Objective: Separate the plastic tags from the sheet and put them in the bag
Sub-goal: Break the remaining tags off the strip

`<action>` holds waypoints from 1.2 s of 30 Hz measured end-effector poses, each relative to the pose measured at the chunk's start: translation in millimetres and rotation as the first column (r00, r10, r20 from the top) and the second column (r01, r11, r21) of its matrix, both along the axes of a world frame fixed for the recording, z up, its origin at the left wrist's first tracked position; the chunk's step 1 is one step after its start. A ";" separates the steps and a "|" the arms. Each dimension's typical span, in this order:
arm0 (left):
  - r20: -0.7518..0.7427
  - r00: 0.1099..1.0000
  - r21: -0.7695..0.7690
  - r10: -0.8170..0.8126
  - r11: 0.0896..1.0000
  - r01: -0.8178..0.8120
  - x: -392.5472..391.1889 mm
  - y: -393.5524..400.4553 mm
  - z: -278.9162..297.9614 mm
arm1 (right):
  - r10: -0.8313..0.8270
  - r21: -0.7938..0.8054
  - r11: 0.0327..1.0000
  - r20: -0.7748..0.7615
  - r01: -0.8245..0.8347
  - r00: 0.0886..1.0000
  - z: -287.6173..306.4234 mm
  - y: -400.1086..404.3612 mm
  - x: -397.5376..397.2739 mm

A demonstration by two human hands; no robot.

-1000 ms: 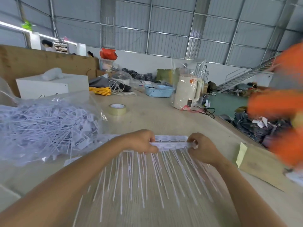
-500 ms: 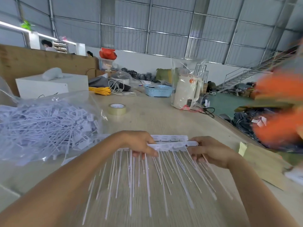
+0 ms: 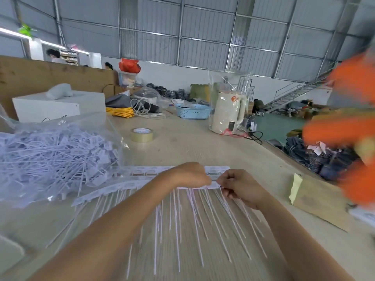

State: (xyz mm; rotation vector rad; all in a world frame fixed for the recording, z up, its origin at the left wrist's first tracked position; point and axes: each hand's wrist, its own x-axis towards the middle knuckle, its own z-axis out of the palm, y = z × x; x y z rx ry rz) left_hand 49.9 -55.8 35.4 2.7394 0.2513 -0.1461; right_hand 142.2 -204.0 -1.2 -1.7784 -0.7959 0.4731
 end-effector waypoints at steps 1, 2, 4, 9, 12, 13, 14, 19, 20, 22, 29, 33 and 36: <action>0.072 0.997 -0.036 0.027 0.999 -0.025 2.9 -3.8 -3.1 | 0.008 0.011 1.000 0.002 -0.008 1.000 0.4 1.6 -1.0; 0.115 0.993 -0.083 0.028 0.996 -0.019 5.6 -7.8 -6.1 | 0.014 0.025 1.000 -0.001 -0.014 1.000 1.4 2.5 -1.8; 0.129 0.991 -0.230 0.020 0.973 0.010 9.1 -13.9 -12.3 | 0.022 0.067 0.998 -0.050 -0.019 0.999 3.1 0.8 -0.8; 0.252 0.960 -0.325 0.124 0.945 -0.037 15.2 -18.6 -25.2 | 0.013 0.081 0.997 -0.196 0.003 0.981 3.4 -9.9 7.4; 0.286 0.940 -0.390 0.185 0.919 -0.063 14.6 -23.7 -25.8 | 0.044 0.015 0.999 -0.184 -0.042 0.982 3.9 -13.4 9.0; 0.276 0.939 -0.423 0.205 0.903 -0.073 14.4 -25.1 -25.0 | 0.053 0.019 0.999 -0.169 -0.051 0.984 4.5 -14.2 9.4; 0.264 0.938 -0.460 0.224 0.884 -0.081 15.0 -26.3 -24.2 | 0.061 0.032 0.998 -0.148 -0.057 0.987 5.2 -14.6 9.5; 0.179 0.932 -0.572 0.314 0.804 -0.161 18.1 -26.7 -23.1 | 0.066 0.078 0.994 0.072 -0.072 0.995 4.2 -14.7 5.2; 0.165 0.932 -0.608 0.322 0.777 -0.161 17.7 -25.4 -23.2 | 0.063 0.079 0.994 0.123 -0.073 0.990 3.6 -13.6 3.8; 0.154 0.929 -0.686 0.335 0.713 -0.144 15.9 -21.2 -23.6 | 0.046 0.094 0.993 0.201 -0.066 0.979 3.2 -10.7 1.0; 0.056 0.949 -0.876 0.310 0.472 -0.102 10.3 -13.7 -15.2 | -0.069 0.169 0.986 0.462 -0.011 0.884 7.0 -0.9 -4.3; 0.112 0.966 -0.889 0.232 0.458 -0.007 3.5 -14.6 -9.0 | -0.312 0.157 0.950 0.473 0.270 0.824 4.5 -6.3 5.8; 0.207 0.952 -0.839 0.225 0.541 0.055 -1.2 -14.9 -5.0 | -0.368 0.338 0.850 -0.167 0.403 0.915 13.8 -23.8 20.1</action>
